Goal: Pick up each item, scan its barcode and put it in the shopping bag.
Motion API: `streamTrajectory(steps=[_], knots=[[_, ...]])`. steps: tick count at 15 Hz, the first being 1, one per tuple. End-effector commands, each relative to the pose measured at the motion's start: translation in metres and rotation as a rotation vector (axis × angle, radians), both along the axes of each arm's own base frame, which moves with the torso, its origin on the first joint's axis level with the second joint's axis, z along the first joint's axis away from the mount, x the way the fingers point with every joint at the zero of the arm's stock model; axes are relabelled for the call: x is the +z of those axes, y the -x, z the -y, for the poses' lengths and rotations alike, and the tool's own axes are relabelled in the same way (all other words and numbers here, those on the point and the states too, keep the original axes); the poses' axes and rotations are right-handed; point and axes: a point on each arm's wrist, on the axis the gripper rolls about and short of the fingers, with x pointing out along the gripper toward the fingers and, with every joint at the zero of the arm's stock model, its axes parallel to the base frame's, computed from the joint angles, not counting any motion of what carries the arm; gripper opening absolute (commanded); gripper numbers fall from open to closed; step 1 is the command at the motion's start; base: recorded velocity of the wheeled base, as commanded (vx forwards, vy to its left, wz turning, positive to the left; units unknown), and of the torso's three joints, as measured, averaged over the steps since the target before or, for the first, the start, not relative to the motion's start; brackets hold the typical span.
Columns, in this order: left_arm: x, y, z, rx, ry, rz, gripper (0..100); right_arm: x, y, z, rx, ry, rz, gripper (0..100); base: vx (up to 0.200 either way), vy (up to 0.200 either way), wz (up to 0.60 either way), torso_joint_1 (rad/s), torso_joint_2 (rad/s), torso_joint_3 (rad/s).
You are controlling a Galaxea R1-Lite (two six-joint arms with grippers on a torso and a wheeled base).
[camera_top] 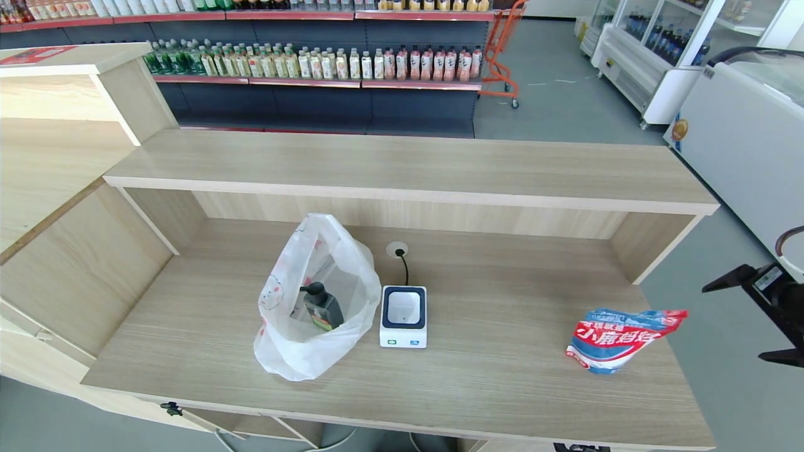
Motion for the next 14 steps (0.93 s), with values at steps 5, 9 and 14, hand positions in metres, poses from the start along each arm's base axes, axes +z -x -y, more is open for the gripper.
streamTrajectory(steps=[5, 9, 14], knots=[[0.0, 0.0, 0.0, 0.0, 0.0, 0.001, 100, -0.046, -0.061, -0.024, 0.032, 0.008, -0.074, 100, 0.0, 0.0, 0.0, 0.0, 0.0, 0.0], [0.0, 0.0, 0.0, 0.0, 0.0, 0.001, 100, -0.066, -0.086, -0.047, 0.106, 0.022, -0.055, 100, 0.0, 0.0, 0.0, 0.0, 0.0, 0.0], [0.0, 0.0, 0.0, 0.0, 0.0, 0.001, 100, -0.106, -0.121, -0.066, 0.114, 0.105, -0.092, 100, 0.0, 0.0, 0.0, 0.0, 0.0, 0.0]])
